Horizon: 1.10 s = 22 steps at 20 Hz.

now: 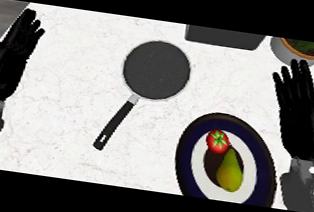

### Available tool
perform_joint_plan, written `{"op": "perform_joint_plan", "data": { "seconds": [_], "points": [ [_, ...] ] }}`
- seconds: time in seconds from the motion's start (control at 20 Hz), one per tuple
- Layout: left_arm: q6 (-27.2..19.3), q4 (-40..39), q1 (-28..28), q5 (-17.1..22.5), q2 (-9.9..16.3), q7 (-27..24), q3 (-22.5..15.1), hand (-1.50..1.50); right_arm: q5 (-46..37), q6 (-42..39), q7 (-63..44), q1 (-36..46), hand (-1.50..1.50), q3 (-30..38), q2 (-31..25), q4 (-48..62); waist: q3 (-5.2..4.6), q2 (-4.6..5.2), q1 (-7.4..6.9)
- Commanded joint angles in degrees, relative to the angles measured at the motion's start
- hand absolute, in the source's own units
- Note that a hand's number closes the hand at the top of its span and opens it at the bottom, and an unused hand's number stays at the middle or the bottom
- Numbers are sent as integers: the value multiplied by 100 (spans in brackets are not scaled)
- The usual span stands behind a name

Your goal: Pick the tomato from the plate and place it in the pan

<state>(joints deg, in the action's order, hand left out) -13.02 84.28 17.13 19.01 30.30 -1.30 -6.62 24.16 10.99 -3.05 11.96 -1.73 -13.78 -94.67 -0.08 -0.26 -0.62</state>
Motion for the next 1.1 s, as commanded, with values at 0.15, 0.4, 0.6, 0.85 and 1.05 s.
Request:
{"op": "perform_joint_plan", "data": {
  "seconds": [0.15,0.4,0.6,0.85,1.05],
  "points": [
    [36,-42,-40,177,-332,260,-156,0,883,-2294,-232,1072,150,-949,-136,210,29,137,-476],
    [-166,-102,-169,345,-744,636,-327,0,106,-4140,690,1269,150,-1050,-1412,799,42,169,-302],
    [-134,-32,-331,338,-783,572,-365,0,-413,-5380,1839,1287,-150,-762,-2238,1446,45,168,-266],
    [-143,-22,-167,347,-737,698,-295,0,-1615,-5905,3179,1947,-150,-609,-2807,2145,48,187,-370],
    [-112,35,-182,335,-687,829,-303,0,-2425,-5809,4159,2306,-150,-970,-2829,2378,41,156,-362]
  ]
}}
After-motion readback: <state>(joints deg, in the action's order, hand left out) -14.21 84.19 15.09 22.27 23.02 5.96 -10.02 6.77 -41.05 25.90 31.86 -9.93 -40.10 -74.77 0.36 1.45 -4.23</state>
